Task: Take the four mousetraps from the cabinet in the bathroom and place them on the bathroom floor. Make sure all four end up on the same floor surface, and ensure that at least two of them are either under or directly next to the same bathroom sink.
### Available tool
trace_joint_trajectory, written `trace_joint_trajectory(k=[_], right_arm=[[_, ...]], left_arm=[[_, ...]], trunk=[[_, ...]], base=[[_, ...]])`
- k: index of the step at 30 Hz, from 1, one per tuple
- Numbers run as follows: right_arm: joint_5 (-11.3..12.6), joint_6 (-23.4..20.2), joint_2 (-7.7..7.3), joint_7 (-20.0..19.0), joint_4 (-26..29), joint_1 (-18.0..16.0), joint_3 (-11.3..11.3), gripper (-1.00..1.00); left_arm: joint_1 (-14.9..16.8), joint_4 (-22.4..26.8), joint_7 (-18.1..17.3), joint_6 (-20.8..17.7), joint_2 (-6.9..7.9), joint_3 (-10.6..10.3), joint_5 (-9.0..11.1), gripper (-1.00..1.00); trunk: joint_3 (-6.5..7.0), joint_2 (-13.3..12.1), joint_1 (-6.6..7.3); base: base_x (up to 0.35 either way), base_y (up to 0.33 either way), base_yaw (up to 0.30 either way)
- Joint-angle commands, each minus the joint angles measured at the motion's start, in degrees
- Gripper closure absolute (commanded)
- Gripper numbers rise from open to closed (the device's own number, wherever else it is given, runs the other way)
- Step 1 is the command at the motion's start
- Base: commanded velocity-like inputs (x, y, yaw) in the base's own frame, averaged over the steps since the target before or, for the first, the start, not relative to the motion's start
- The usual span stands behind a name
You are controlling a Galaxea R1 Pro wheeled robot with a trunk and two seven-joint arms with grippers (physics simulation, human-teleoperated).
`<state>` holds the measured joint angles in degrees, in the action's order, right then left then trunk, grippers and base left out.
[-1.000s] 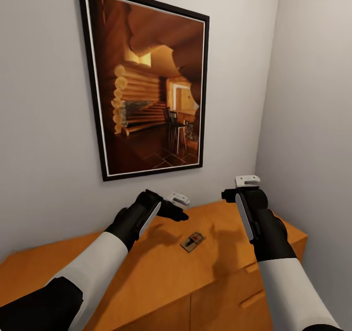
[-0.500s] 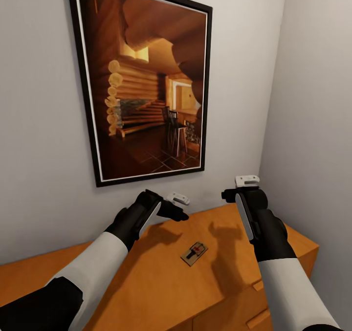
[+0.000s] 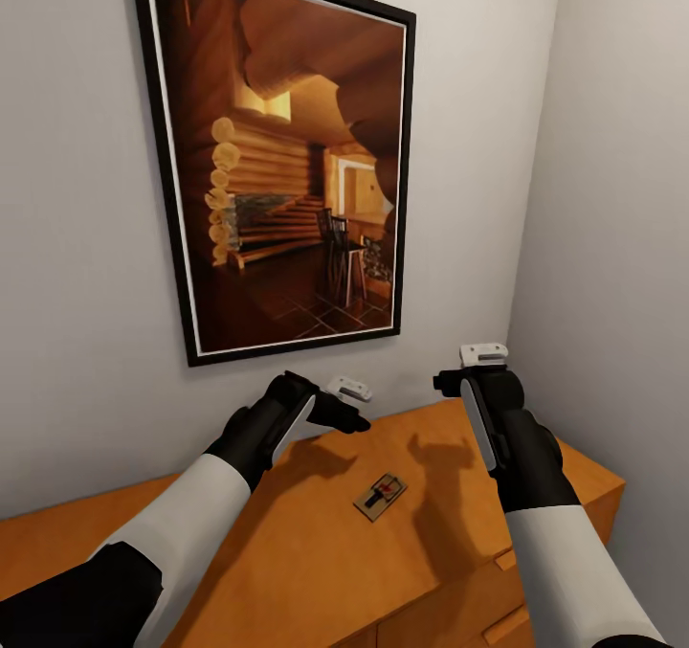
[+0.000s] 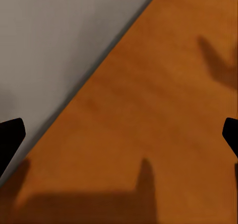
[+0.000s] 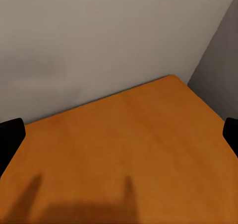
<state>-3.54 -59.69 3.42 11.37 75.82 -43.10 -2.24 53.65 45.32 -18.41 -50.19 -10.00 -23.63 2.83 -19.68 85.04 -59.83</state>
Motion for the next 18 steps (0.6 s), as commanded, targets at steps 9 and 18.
trace_joint_trajectory(k=[9, 18], right_arm=[[-0.4, -0.3, 0.00, -0.1, 0.0, -0.1, 0.0, -1.00], [-0.5, -0.3, 0.00, -0.1, 0.0, -0.1, 0.0, -1.00]], left_arm=[[0.0, 0.0, 0.1, -0.3, 0.00, 0.0, 0.7, -1.00], [0.0, 0.0, 0.1, -0.3, 0.00, 0.0, 0.8, -1.00]], trunk=[[-0.07, 0.0, 0.00], [-0.07, 0.0, 0.00]], base=[[0.000, 0.000, 0.000], [0.000, -0.001, 0.000]])
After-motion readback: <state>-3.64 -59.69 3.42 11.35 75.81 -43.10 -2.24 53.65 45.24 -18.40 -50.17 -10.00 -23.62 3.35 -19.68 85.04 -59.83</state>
